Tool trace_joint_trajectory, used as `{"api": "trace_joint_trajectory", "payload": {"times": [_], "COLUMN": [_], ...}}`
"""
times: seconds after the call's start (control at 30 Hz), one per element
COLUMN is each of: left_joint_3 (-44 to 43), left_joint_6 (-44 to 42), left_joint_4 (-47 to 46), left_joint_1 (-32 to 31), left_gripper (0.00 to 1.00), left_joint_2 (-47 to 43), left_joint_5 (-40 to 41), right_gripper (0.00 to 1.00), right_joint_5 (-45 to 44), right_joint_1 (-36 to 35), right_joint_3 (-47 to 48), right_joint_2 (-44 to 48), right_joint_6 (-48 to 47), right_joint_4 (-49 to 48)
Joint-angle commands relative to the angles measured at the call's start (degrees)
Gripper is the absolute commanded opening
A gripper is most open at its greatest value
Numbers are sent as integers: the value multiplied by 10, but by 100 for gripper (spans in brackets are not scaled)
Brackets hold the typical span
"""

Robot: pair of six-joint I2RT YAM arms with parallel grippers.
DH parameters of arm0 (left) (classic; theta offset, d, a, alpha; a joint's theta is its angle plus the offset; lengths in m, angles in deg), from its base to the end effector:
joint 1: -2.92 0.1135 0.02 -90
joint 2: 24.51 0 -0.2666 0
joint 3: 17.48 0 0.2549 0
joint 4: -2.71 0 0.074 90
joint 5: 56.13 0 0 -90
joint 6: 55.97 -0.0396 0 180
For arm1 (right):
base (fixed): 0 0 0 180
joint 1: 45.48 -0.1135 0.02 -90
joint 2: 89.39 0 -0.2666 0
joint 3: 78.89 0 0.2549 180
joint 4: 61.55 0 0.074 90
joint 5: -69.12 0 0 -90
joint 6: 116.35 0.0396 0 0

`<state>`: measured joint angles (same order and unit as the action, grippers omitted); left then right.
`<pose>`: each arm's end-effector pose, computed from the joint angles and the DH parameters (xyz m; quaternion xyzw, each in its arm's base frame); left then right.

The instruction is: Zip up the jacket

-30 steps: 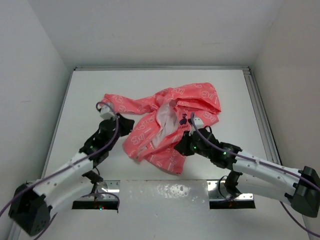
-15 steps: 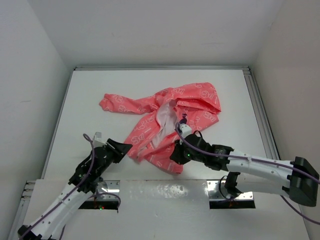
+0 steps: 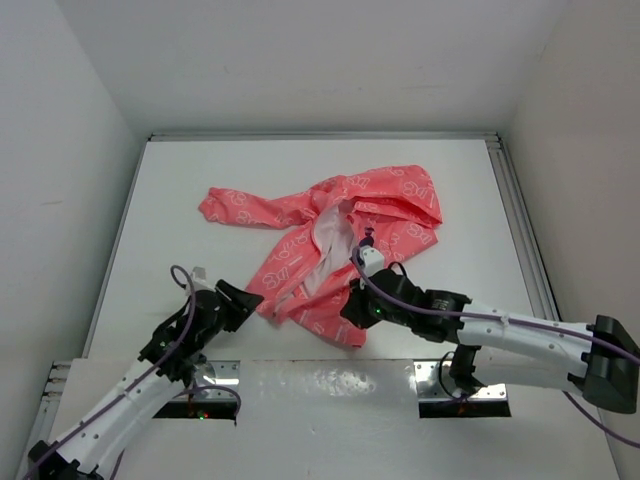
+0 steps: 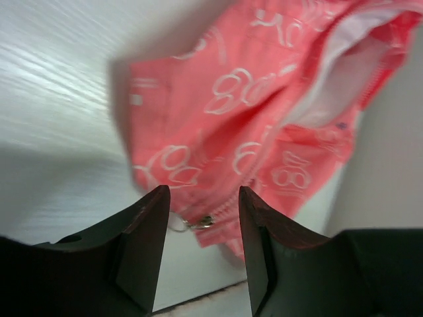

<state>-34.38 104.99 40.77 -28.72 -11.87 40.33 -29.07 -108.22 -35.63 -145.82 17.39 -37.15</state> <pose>0.0945 -0.0530 0.1277 -0.3213 0.8205 -0.3359 0.3328 0.1014 0.1845 0.2085 -0.1166 0.8878 0.3147 0.3150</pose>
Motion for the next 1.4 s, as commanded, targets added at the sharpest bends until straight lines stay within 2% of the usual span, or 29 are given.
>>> {"api": "trace_joint_trajectory", "payload": {"times": [0.0,0.03,0.07,0.23,0.33,0.4,0.47,0.6,0.87,0.93,1.07,1.2,1.23,1.37], "left_joint_3": [-113,-113,-189,-284,-345,-369,-377,-405,-442,-477,-485,-477,-473,-474], "left_joint_6": [-84,-120,-136,-232,-275,-309,-318,-346,-366,-374,-380,-377,-376,-374], "left_joint_4": [34,31,13,-60,-85,-129,-159,-201,-202,-194,-182,-174,-175,-160], "left_joint_1": [-3,-3,-2,-3,-3,-2,-2,-2,-2,-2,-2,-2,-2,-2], "left_gripper": [44,44,44,44,44,43,42,40,40,40,41,41,41,41], "left_joint_2": [52,61,69,96,113,105,86,70,29,32,32,26,22,28], "left_joint_5": [95,113,141,203,223,214,202,174,163,163,167,167,167,175], "right_gripper": [5,4,1,0,11,33,39,44,45,46,46,33,32,24], "right_joint_5": [-5,6,14,80,133,172,180,199,197,184,136,29,-25,-121], "right_joint_1": [-3,-3,-3,-3,-3,-3,-1,2,2,0,-17,-55,-63,-98], "right_joint_3": [48,72,92,234,338,403,441,550,611,610,597,566,557,535], "right_joint_2": [-23,-45,-101,-258,-364,-435,-480,-600,-695,-701,-714,-713,-711,-713], "right_joint_6": [-54,-64,-80,-139,-193,-241,-282,-316,-319,-320,-335,-374,-389,-391], "right_joint_4": [-30,-34,-33,-50,-25,-11,-2,24,25,24,32,15,-3,-29]}}
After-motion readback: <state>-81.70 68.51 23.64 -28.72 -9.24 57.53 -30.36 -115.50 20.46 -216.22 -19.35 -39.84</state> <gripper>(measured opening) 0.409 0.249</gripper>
